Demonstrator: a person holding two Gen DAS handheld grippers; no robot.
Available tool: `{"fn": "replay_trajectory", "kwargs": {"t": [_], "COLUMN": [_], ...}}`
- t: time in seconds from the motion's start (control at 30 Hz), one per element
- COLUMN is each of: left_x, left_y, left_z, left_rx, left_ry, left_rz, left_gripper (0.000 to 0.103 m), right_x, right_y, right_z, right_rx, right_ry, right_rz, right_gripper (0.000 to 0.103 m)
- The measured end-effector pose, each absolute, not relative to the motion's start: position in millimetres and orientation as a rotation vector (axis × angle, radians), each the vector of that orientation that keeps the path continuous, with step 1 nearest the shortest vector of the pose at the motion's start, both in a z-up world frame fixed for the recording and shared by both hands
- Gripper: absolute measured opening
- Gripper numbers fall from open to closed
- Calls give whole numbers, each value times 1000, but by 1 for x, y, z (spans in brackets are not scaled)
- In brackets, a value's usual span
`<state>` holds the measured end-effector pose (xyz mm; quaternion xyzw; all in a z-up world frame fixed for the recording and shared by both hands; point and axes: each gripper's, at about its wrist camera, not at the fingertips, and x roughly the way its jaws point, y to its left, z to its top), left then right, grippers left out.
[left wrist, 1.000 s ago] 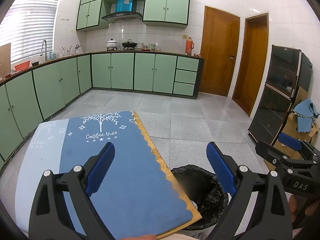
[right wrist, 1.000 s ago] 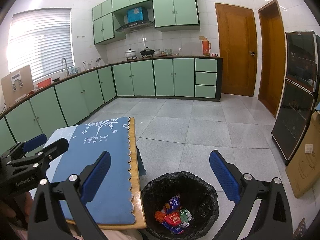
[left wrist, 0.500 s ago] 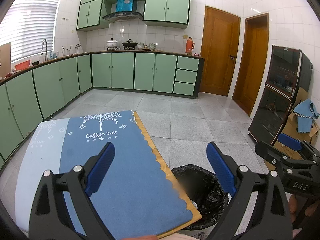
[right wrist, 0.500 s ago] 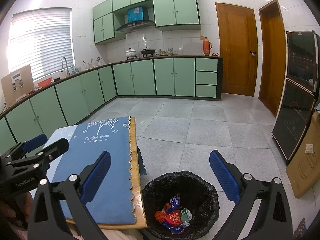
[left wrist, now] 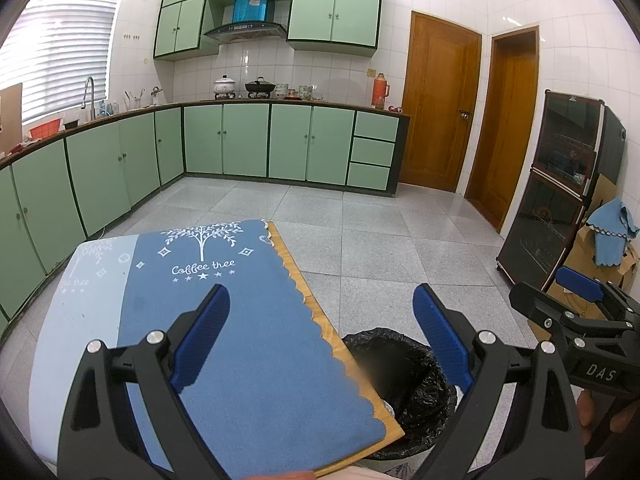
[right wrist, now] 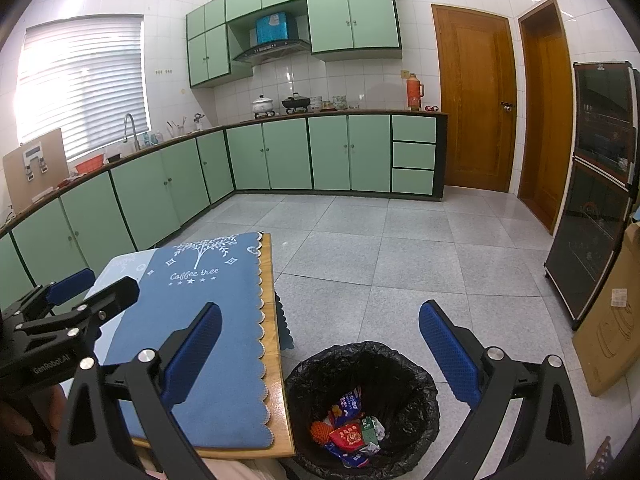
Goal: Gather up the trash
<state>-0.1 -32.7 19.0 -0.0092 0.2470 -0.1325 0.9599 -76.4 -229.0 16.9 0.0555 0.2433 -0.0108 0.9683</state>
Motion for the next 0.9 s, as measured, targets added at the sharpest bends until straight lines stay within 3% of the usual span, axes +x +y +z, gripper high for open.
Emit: {"fn": "replay_trajectory", "kwargs": {"t": [0.9], "left_x": [1], "left_y": [-31], "left_z": [14], "left_rx": [-24], "left_ry": [508], "left_rz": [-262], "left_gripper": [90], "right_x": [-76], "right_y": [-229], "right_z": [18], "right_rx": [113], "right_ry": [491], "right_rz": [-21], "right_gripper": [97]}}
